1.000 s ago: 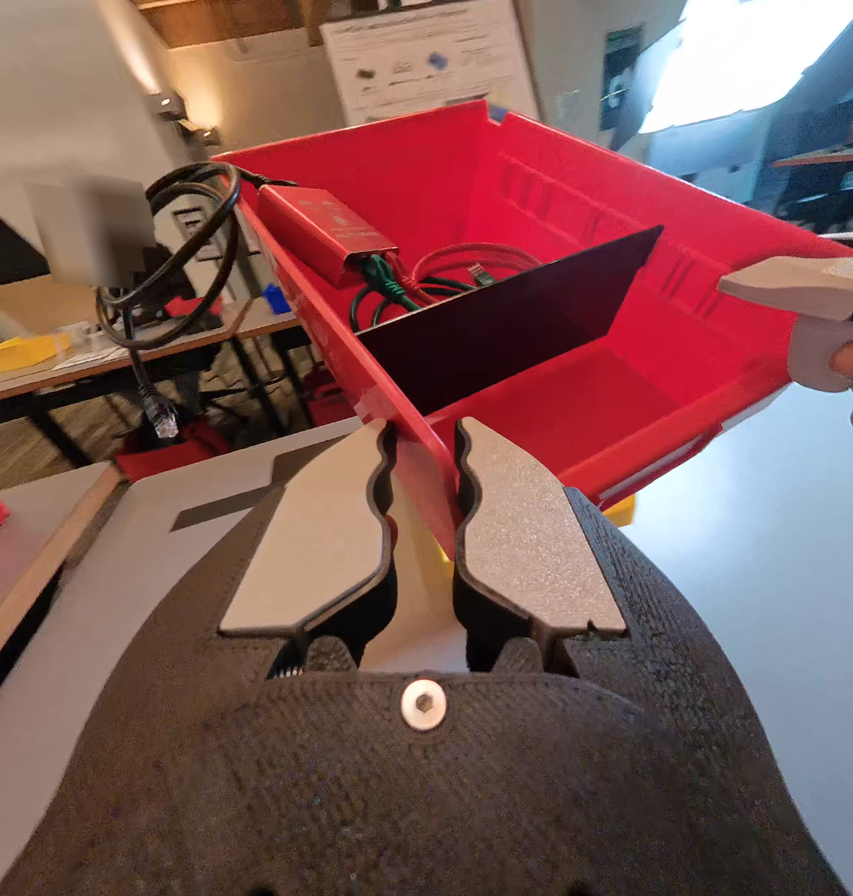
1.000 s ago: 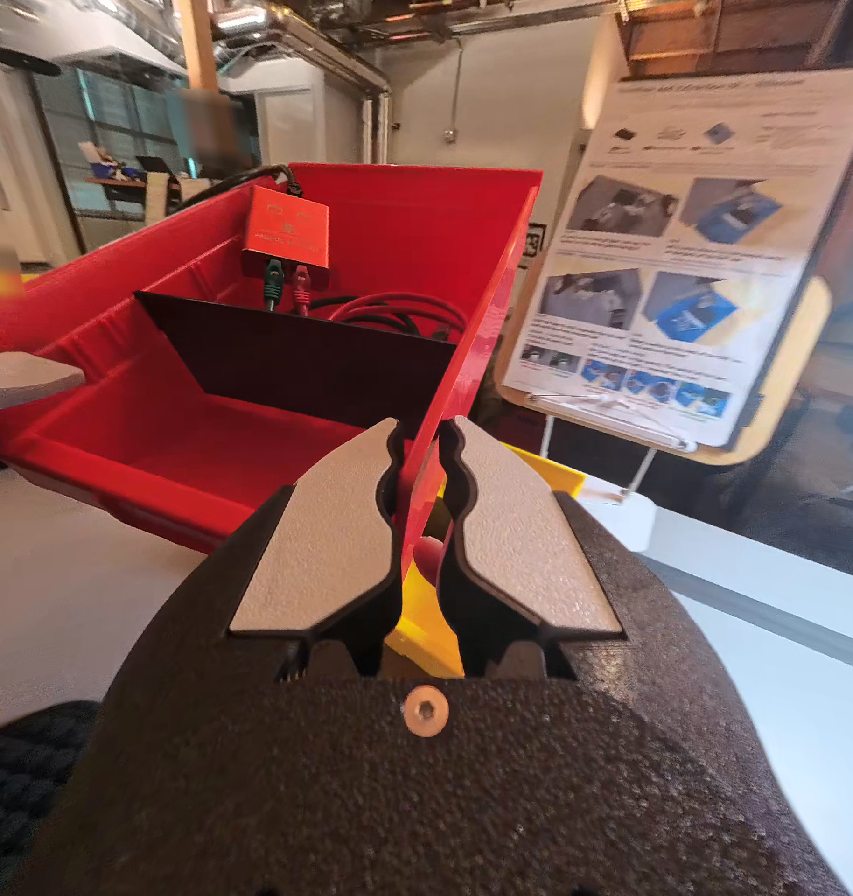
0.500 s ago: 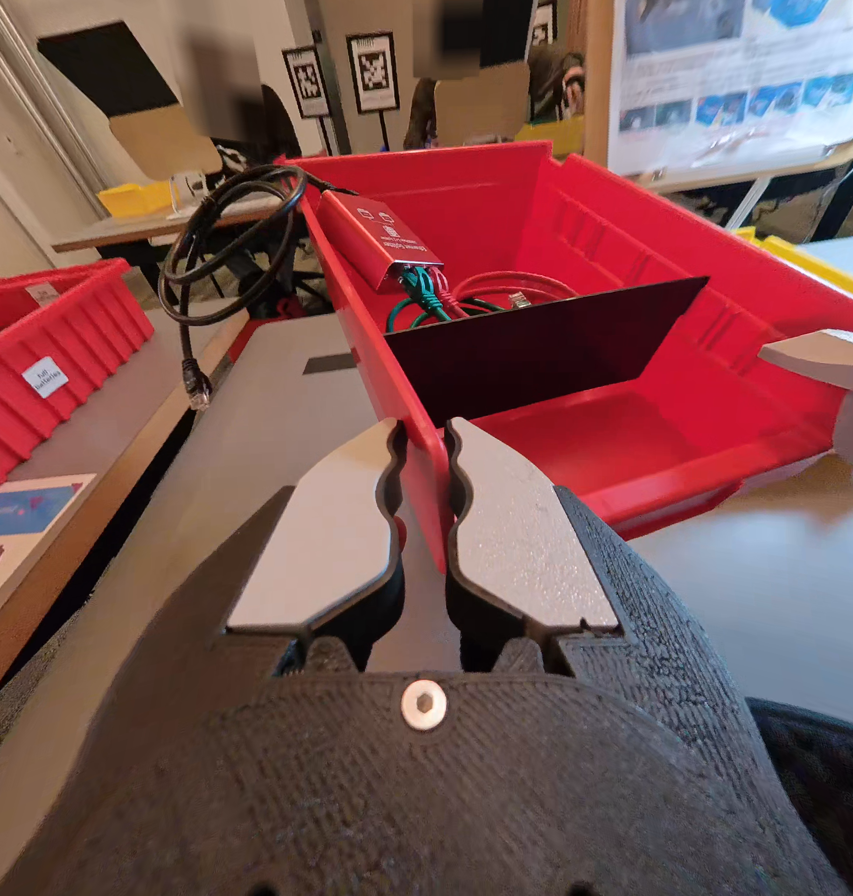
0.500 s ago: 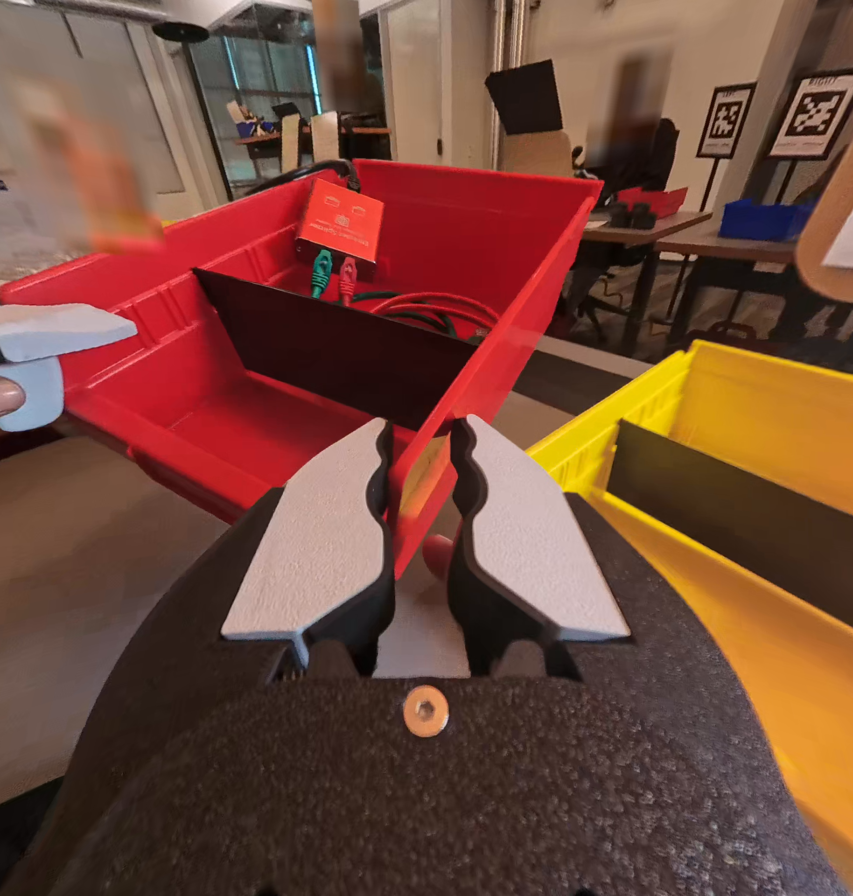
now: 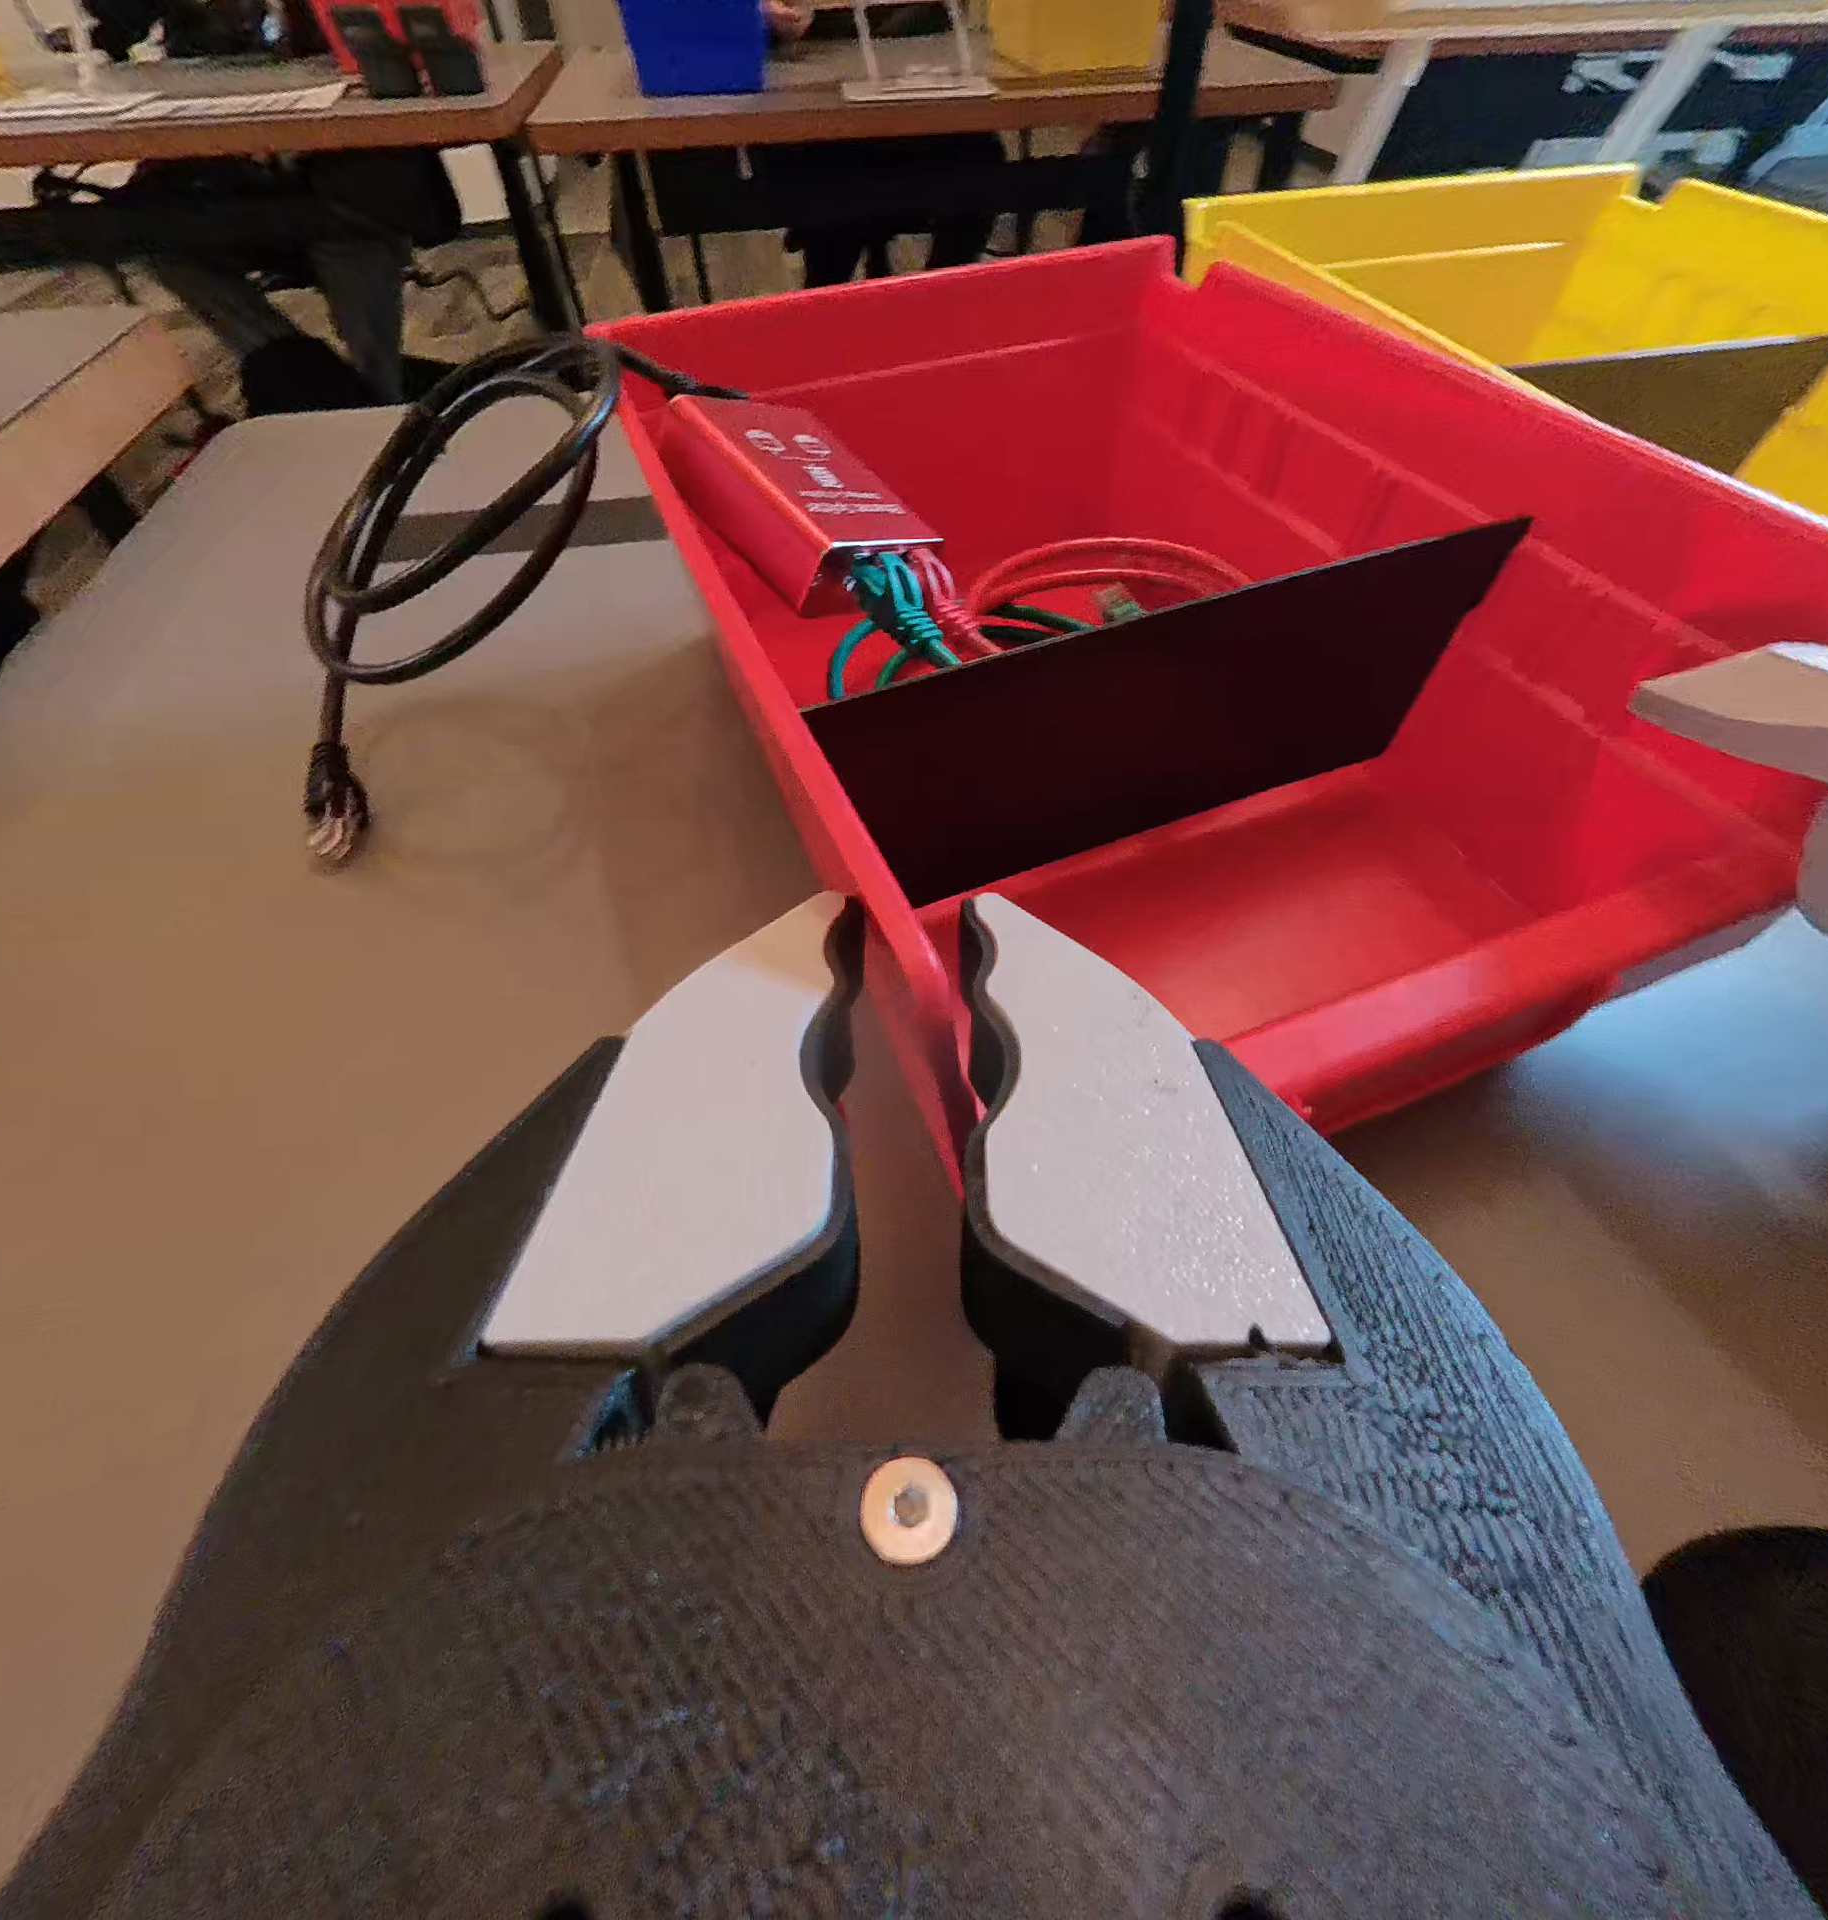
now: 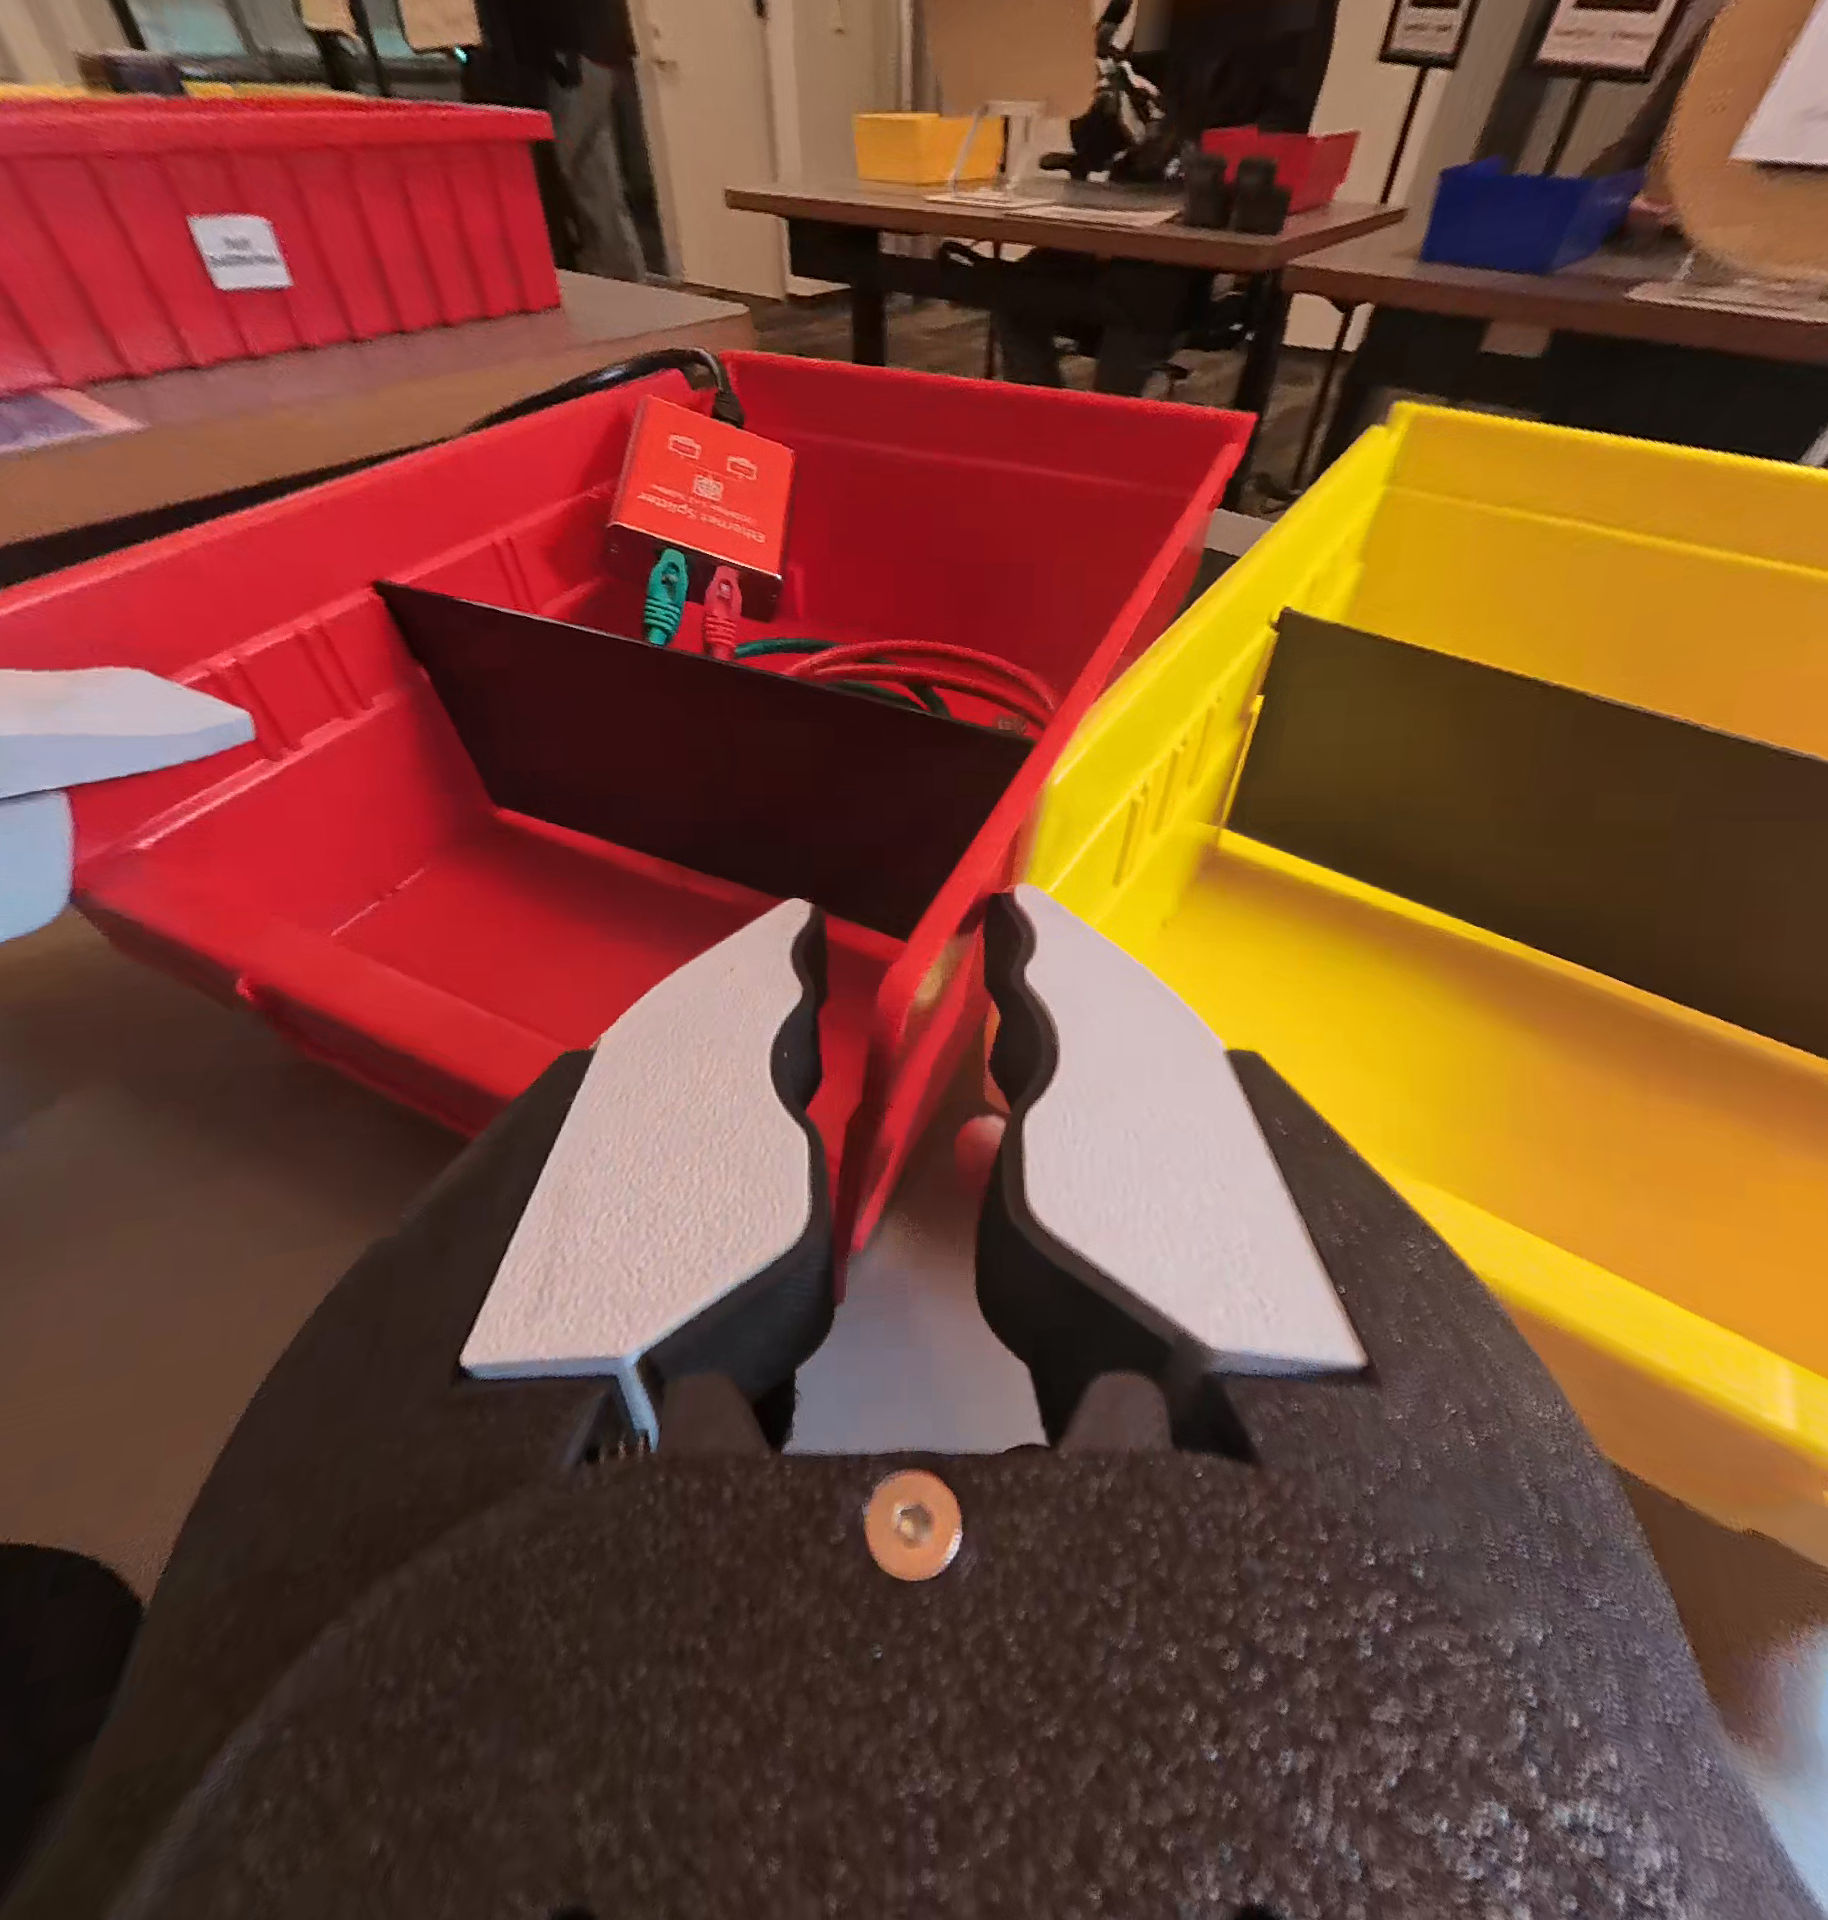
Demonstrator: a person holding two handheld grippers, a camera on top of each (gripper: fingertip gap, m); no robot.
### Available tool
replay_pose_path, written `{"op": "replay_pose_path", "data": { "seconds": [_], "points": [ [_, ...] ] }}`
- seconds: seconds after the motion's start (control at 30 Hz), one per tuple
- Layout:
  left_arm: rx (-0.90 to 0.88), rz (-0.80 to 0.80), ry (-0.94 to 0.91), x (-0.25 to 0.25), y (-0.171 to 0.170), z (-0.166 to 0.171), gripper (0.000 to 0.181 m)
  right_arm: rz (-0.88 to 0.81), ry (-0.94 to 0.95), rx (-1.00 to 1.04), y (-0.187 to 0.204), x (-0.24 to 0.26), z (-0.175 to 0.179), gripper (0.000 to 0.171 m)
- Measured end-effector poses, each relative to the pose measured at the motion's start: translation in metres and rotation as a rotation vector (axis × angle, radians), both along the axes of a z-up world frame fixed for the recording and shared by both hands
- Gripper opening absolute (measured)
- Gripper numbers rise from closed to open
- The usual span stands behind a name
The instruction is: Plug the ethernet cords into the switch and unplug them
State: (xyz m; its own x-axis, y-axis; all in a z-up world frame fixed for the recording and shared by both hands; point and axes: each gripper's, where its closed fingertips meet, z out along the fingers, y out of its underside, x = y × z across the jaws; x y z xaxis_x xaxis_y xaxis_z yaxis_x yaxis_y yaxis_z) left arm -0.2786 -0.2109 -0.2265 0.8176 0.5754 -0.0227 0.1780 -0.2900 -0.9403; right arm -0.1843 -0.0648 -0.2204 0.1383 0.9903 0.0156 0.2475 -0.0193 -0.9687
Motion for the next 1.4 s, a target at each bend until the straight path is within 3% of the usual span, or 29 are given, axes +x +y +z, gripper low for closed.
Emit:
{"op": "replay_pose_path", "data": {
  "seconds": [0.1, 0.2, 0.33, 0.5, 0.7, 0.77, 0.87, 1.07, 1.4],
  "points": [
    [0.012, -0.022, 0.061, 0.005, 0.008, 0.014, 0.031, -0.016, 0.074, 0.074, 0.014, 0.015, 0.024, 0.044],
    [-0.006, 0.007, 0.203, 0.009, 0.002, 0.046, 0.039, 0.085, 0.151, 0.173, 0.026, 0.033, 0.068, 0.054],
    [-0.239, -0.077, 0.376, 0.035, 0.01, 0.066, 0.038, 0.178, -0.028, 0.278, 0.072, 0.049, 0.083, 0.061],
    [-0.515, -0.407, 0.249, 0.083, 0.046, 0.019, 0.052, 0.341, -0.354, 0.384, 0.102, 0.058, 0.039, 0.063],
    [-0.76, -0.565, 0.286, 0.097, 0.067, -0.031, 0.055, 0.553, -0.682, 0.411, 0.085, 0.06, -0.036, 0.068],
    [-0.805, -0.574, 0.293, 0.091, 0.073, -0.042, 0.052, 0.546, -0.753, 0.471, 0.091, 0.057, -0.053, 0.055],
    [-0.847, -0.611, 0.292, 0.088, 0.077, -0.055, 0.043, 0.548, -0.711, 0.54, 0.092, 0.057, -0.053, 0.03],
    [-0.862, -0.65, 0.434, 0.091, 0.079, -0.054, 0.032, 0.462, -0.686, 0.465, 0.106, 0.104, -0.051, 0.031],
    [-0.848, -0.657, 0.466, 0.096, 0.065, -0.053, 0.034, 0.184, -0.629, 0.507, 0.132, 0.229, -0.047, 0.032]
  ]
}}
